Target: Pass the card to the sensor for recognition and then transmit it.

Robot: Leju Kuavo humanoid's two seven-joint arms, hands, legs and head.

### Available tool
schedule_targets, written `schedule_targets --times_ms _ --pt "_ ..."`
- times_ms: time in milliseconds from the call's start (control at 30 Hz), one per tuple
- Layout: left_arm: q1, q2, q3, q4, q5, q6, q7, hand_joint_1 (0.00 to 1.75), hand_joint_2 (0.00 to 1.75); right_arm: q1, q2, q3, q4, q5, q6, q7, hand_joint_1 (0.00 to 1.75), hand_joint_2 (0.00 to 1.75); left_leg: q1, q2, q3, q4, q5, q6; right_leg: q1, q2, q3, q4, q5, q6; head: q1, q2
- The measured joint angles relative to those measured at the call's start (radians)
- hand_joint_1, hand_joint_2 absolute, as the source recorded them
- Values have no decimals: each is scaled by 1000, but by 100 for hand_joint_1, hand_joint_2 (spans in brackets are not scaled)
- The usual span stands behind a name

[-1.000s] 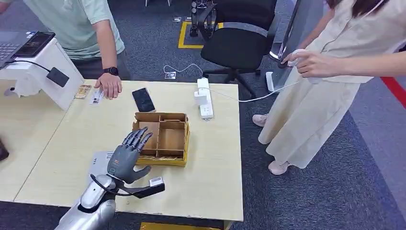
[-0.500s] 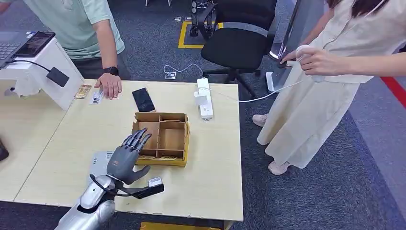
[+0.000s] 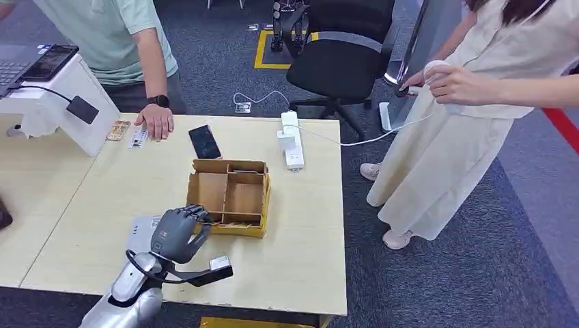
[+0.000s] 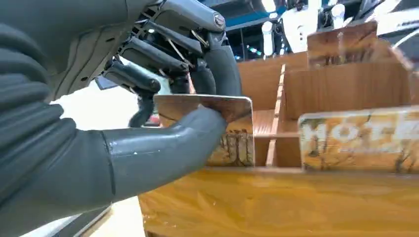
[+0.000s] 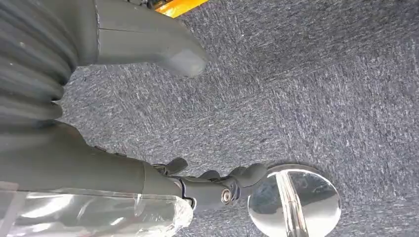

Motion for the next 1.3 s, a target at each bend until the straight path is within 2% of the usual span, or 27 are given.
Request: schedule_targets --times_ms 267,700,1067,1300 --pt "0 0 0 -7 -5 -1 -5 175 175 1 -1 0 0 -2 -3 1 0 175 0 0 0 0 0 0 0 0 0 0 0 0 0 0" --pt "-37 -7 -5 -7 -12 0 -7 175 175 10 -6 -2 0 -1 -54 23 0 175 0 0 0 0 0 0 0 0 0 0 0 0 0 0" --pt "-133 20 32 -46 55 23 -5 175 175 14 -8 -17 1 9 -71 22 0 175 0 0 0 0 0 0 0 0 0 0 0 0 0 0" --pt "-156 25 46 -48 67 30 -6 175 175 13 -8 -19 2 11 -71 22 0 175 0 0 0 0 0 0 0 0 0 0 0 0 0 0"
